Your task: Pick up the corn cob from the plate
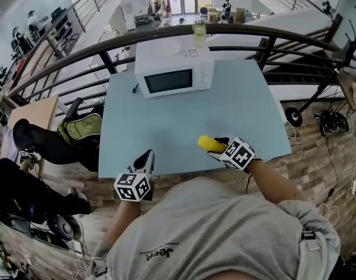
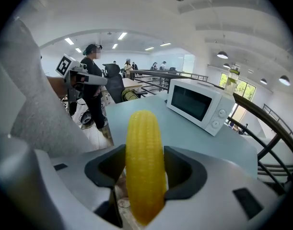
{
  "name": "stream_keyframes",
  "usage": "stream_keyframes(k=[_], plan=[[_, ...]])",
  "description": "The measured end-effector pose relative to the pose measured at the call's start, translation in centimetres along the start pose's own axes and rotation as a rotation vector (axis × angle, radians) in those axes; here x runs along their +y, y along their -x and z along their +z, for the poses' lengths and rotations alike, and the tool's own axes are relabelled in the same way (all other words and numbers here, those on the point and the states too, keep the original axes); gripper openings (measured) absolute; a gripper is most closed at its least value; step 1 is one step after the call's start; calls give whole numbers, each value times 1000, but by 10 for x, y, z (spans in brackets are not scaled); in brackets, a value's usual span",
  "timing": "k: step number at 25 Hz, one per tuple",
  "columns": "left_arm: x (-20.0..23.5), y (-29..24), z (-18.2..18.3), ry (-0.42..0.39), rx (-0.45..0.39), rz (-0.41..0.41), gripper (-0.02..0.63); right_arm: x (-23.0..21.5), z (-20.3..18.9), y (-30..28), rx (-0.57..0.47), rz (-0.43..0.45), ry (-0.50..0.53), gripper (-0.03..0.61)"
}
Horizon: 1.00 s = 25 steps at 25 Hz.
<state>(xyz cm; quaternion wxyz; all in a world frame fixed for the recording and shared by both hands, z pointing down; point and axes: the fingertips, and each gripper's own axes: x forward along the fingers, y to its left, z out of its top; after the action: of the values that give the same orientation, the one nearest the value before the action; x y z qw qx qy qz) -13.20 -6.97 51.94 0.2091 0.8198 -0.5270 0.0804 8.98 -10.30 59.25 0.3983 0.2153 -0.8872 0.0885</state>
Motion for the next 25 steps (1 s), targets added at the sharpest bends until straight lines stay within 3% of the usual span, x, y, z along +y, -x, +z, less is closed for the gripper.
stream_keyframes(k=[25], plan=[[13, 9, -7, -8, 32, -17, 8, 7, 8, -5, 8, -22, 9, 258]])
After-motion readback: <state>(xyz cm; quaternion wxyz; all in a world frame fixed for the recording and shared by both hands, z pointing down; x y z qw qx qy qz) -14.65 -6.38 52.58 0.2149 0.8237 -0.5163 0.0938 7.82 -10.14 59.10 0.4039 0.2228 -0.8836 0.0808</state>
